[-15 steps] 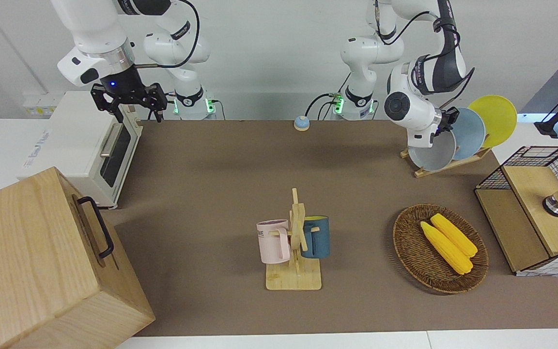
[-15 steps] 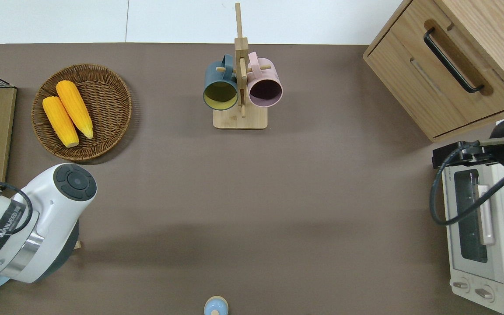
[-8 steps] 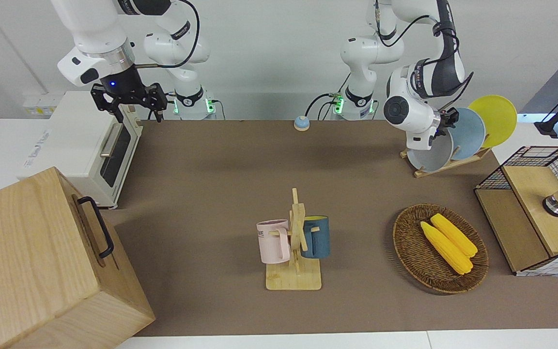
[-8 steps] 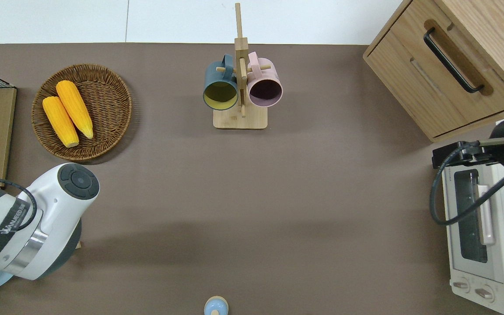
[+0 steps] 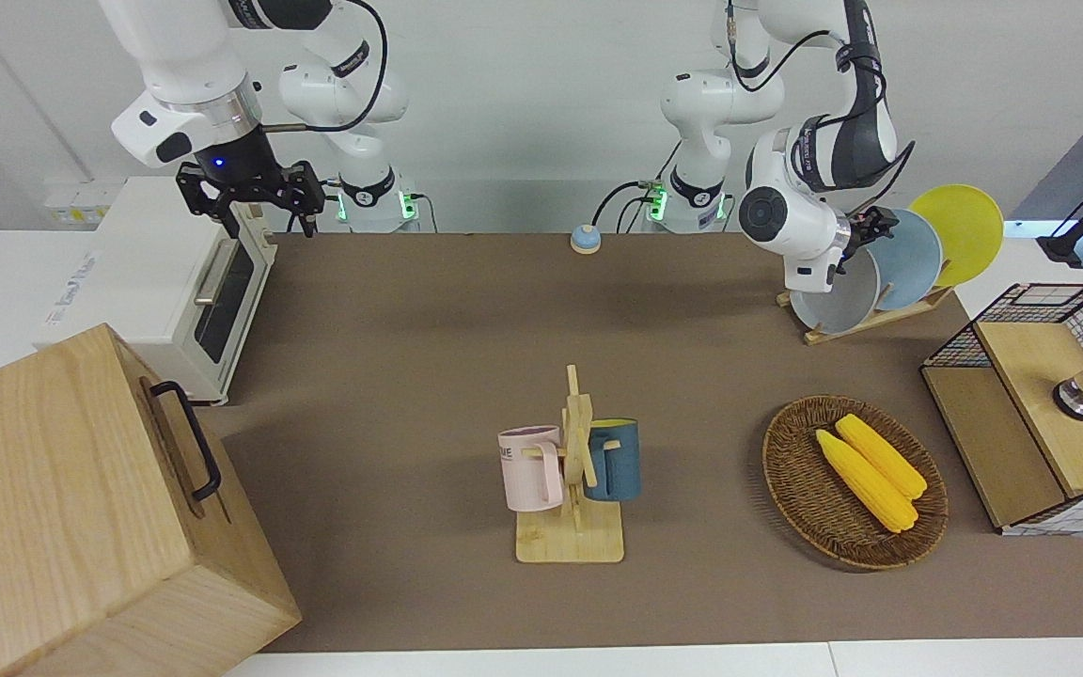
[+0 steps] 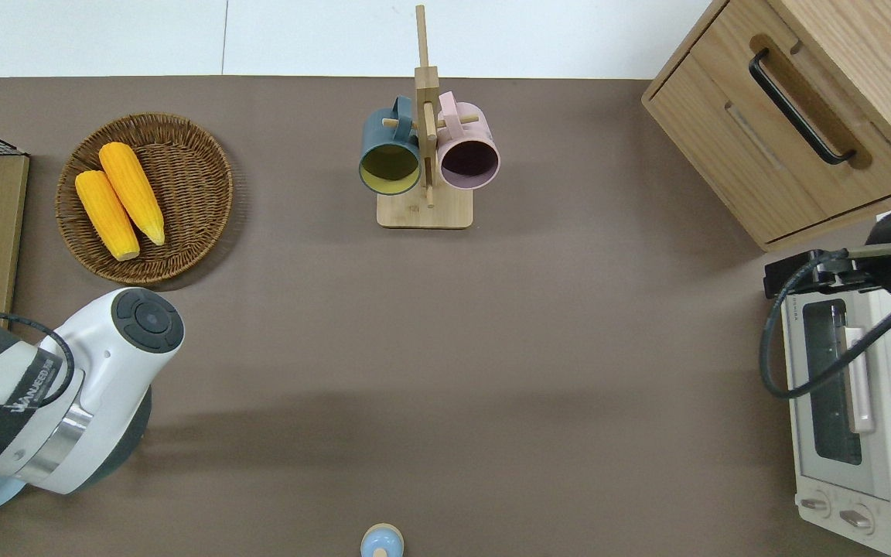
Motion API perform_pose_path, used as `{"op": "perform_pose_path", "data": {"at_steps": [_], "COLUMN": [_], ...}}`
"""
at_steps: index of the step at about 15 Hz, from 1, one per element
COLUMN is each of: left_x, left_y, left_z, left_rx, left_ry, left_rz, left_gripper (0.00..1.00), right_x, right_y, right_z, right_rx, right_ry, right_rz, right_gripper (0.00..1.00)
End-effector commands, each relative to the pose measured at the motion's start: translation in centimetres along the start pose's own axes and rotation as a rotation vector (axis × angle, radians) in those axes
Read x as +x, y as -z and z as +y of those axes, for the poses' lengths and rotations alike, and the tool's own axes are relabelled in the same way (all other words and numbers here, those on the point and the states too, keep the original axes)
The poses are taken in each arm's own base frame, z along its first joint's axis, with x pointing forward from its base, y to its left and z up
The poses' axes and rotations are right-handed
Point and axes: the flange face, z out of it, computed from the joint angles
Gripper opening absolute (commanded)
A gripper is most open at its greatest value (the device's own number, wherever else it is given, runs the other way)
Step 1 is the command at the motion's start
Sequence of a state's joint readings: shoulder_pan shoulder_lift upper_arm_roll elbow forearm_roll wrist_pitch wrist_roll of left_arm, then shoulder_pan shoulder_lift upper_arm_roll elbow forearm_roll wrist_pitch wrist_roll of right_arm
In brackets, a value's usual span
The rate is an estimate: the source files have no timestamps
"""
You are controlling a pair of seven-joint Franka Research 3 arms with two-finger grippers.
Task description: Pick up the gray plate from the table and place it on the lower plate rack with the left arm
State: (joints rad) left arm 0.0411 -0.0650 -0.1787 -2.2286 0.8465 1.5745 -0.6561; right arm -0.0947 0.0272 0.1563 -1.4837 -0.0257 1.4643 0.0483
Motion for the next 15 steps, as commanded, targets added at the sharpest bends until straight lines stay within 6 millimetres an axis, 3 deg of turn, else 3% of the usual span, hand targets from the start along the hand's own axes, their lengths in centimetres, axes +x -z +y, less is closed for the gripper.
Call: {"op": "perform_pose_path", "data": {"at_steps": [1,15], "left_x": [0.7,4.0], "left_y": [2.1,16.6], "left_z": [-1.2,-10.7], "left_rx": [-0.013,-0.639], "left_ry": [0.015,-0.101], "left_rz": [0.032,0.122], "left_gripper": [1.00,1.00], "right_x": [0.0,0.0], "right_y": [0.3,0.3], "right_z": [-0.1,-0.1], "right_rx": [0.003,0.003], "right_ry": [-0.002,-0.002], "right_rz": [0.004,0.005], "right_gripper": [0.983,0.983]}}
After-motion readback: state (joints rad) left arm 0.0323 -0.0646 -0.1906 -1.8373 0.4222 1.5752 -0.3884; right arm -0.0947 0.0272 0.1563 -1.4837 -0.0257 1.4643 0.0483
